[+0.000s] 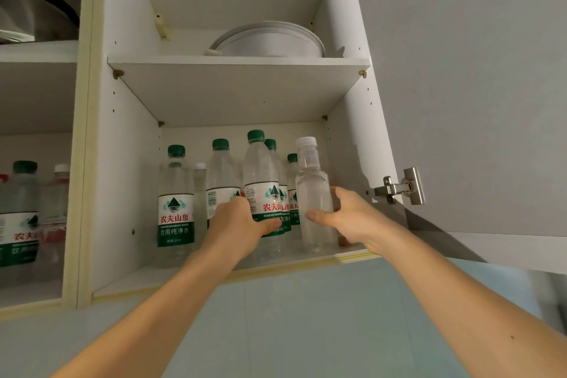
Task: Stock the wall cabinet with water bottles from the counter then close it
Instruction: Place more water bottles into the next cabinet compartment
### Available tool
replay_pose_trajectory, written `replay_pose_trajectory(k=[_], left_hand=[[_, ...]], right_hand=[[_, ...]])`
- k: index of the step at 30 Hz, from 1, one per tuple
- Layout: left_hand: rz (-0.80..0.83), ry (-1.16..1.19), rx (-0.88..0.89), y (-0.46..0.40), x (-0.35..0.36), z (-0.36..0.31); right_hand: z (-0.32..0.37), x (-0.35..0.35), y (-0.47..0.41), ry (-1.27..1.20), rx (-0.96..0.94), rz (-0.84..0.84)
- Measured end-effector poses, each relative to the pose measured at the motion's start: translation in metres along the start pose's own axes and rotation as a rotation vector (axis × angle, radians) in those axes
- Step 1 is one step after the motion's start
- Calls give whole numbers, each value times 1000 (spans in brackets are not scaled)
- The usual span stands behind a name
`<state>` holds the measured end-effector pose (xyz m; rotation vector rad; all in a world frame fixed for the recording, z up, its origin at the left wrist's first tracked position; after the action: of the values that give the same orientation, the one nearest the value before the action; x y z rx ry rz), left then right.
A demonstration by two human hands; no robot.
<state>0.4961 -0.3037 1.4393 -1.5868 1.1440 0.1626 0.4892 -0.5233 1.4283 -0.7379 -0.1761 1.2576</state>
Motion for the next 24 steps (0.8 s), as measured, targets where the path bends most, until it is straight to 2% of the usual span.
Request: replay_pose_trajectory(k=[7, 16, 24], left_hand=[[47, 85, -72, -19, 22, -9], [22, 52, -106, -29, 40, -15], [7, 55, -147, -15, 36, -14]], right_hand=[[-8, 2, -19, 63, 4, 10], [-20, 5, -36, 111, 67, -36], [-15, 6, -27, 143, 78, 23]])
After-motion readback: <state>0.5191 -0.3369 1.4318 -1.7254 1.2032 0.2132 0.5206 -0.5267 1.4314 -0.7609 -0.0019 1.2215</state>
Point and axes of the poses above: each hand's wrist, its own y-axis away from the middle knuckle, its own x-axis out of the palm, z = x × y, the point moved 2 cm from there along -y, towards the middle knuckle, and after that the axes turned 8 degrees about -y, right-handed, at the moved point
